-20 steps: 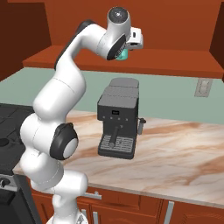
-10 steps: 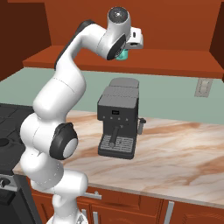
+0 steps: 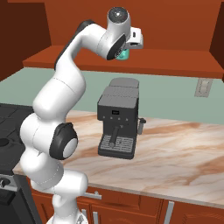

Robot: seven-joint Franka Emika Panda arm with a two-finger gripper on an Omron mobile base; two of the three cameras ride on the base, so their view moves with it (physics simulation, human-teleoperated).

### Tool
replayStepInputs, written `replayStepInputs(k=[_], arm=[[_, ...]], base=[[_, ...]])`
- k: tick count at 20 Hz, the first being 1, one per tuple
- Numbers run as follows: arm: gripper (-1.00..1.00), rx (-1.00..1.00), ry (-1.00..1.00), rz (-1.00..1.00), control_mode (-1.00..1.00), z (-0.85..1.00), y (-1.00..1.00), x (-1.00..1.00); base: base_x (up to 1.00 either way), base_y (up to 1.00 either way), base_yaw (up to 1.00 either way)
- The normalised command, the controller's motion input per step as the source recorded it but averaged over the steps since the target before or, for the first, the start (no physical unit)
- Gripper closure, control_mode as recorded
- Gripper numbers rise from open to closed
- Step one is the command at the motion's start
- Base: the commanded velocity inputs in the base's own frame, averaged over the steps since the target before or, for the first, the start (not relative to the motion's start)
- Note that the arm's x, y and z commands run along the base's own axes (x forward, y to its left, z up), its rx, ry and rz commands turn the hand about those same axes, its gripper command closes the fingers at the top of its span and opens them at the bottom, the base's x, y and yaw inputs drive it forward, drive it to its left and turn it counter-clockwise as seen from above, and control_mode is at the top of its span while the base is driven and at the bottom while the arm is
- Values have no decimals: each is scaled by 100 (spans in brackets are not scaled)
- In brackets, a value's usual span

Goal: Open the cabinet directly in front. Then move the wine and the mug to the dining counter with the candle on it.

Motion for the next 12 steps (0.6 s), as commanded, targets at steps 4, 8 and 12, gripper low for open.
replayStepInputs(k=[4, 8, 12], arm=[[100, 0, 0, 0, -100, 0, 0, -3], [100, 0, -1, 1, -100, 1, 0, -20], [100, 0, -4, 4, -100, 14, 0, -29]], base=[[0, 0, 0], [0, 0, 0], [0, 0, 0]])
